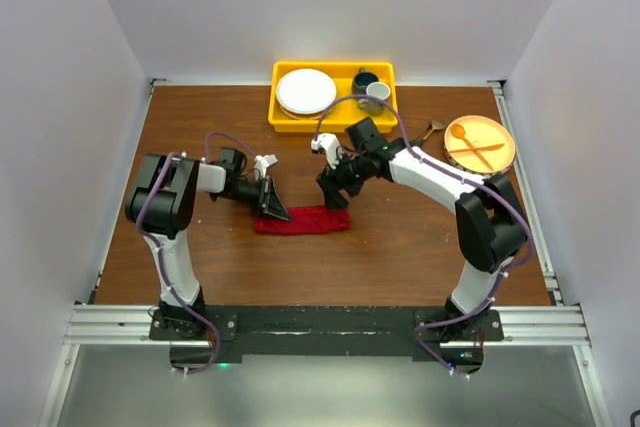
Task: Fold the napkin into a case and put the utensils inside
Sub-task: Smooth out the smaller rectangle-folded napkin at the center of the board, then pick up the smaller rectangle-folded napkin from the center of the board.
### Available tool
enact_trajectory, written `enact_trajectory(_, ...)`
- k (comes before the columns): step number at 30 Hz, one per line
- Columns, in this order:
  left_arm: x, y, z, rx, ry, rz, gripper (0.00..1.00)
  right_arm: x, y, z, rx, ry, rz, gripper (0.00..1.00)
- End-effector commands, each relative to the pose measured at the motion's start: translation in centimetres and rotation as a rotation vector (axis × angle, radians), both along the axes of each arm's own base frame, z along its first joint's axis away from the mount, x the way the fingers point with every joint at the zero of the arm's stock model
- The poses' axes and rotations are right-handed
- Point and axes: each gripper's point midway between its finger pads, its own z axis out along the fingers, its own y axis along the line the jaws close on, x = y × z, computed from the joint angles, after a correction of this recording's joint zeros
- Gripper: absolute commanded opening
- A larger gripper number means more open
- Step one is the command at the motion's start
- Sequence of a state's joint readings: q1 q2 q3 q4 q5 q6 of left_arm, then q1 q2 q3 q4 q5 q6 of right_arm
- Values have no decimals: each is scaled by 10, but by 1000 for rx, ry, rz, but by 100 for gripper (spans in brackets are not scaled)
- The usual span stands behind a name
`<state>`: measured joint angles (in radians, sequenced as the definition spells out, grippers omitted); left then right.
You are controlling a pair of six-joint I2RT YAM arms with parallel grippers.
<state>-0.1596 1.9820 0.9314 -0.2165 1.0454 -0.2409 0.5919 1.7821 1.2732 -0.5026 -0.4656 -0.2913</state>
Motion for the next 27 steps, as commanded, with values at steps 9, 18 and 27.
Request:
enact_trajectory(9, -2, 22, -54, 233, -68, -74, 0, 15, 50, 43, 247, 63, 443, 97)
enact_trajectory(18, -1, 22, -57, 231, -68, -83, 0, 15, 54, 6, 244, 222, 479, 83)
enact_trajectory(27, -1, 21, -60, 228, -65, -82, 0, 16, 54, -38, 204, 315, 441, 84)
